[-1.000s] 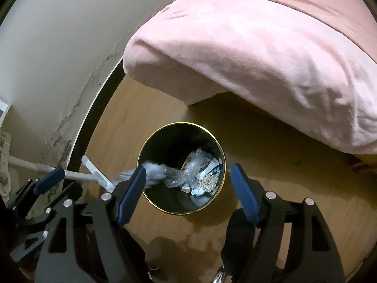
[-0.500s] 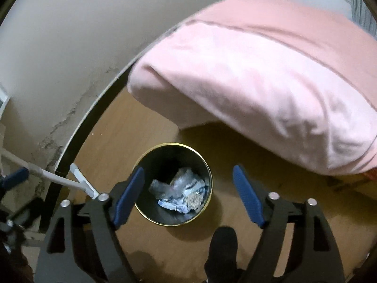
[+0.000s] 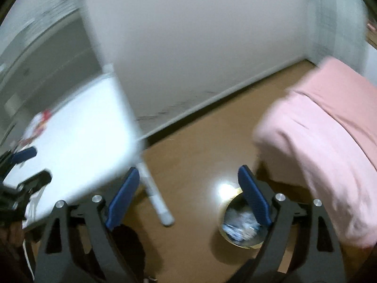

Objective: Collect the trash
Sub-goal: 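Move both tools back over the desk, then grasp the patterned face mask with left tool while right tool grasps pink snack box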

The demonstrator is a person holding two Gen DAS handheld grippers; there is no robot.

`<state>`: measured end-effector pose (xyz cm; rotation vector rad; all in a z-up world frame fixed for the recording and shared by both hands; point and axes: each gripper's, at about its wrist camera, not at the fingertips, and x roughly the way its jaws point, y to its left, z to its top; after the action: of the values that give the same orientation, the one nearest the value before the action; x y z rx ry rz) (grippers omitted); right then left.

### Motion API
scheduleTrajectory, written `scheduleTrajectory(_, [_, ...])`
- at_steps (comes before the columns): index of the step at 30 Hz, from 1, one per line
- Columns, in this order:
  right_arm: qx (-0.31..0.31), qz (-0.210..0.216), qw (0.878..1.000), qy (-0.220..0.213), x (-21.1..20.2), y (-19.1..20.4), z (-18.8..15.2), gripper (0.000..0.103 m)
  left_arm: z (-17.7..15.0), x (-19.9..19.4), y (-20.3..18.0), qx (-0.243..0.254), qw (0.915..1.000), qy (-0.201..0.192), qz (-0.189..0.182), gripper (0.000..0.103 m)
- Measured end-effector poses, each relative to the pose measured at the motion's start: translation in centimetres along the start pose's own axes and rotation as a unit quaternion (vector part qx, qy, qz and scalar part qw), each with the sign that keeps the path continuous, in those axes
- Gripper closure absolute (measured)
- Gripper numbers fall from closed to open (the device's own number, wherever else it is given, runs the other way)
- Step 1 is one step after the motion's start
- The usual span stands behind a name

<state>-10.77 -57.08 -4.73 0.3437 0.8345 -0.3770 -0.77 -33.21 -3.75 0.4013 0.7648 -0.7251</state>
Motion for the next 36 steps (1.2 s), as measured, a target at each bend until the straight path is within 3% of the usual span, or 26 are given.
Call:
scheduleTrajectory(4, [-0.075, 0.065, 0.995, 0.020, 2.7, 9.2, 1.7, 0.020, -2.7, -1.5, 10.5, -0.060, 0.9943, 0.011, 0.087, 0.009])
scheduleTrajectory(7, [-0.124, 0.104, 0.986, 0.037, 4.8, 16.0, 2.3, 0.020, -5.0, -1.8, 17.2, -0.106, 0.9862, 0.029, 0.124, 0.009])
scheduleTrajectory(13, [-0.199, 0.152, 0.966, 0.065, 8.0, 26.5, 2.1, 0.020, -8.1, -0.1, 25.8, -0.159, 0.9751, 0.065, 0.140, 0.009])
scheduleTrajectory(20, [-0.239, 0.168, 0.952, 0.091, 11.9, 33.8, 3.6, 0.020, -8.2, 1.2, 28.5, -0.175, 0.9762, 0.057, 0.115, 0.012])
scheduleTrajectory(22, [-0.247, 0.168, 0.949, 0.094, 13.0, 35.3, 4.2, 0.020, -8.4, 0.8, 28.5, -0.176, 0.9768, 0.057, 0.107, 0.053])
scheduleTrajectory(23, [-0.250, 0.168, 0.949, 0.095, 13.4, 35.7, 4.5, 0.020, -8.5, 0.6, 28.5, -0.175, 0.9767, 0.055, 0.112, 0.057])
scheduleTrajectory(24, [-0.255, 0.167, 0.947, 0.096, 14.0, 36.3, 4.9, 0.020, -8.6, 0.6, 28.8, -0.175, 0.9766, 0.055, 0.112, 0.076])
scheduleTrajectory(33, [-0.295, 0.169, 0.935, 0.104, 18.6, 43.5, 7.1, 0.020, -11.7, -4.2, 29.0, -0.188, 0.9736, 0.040, 0.122, 0.077])
scheduleTrajectory(36, [-0.307, 0.162, 0.933, 0.094, 19.1, 44.7, 7.2, 0.030, -12.1, -4.8, 29.0, -0.194, 0.9721, 0.040, 0.126, 0.077])
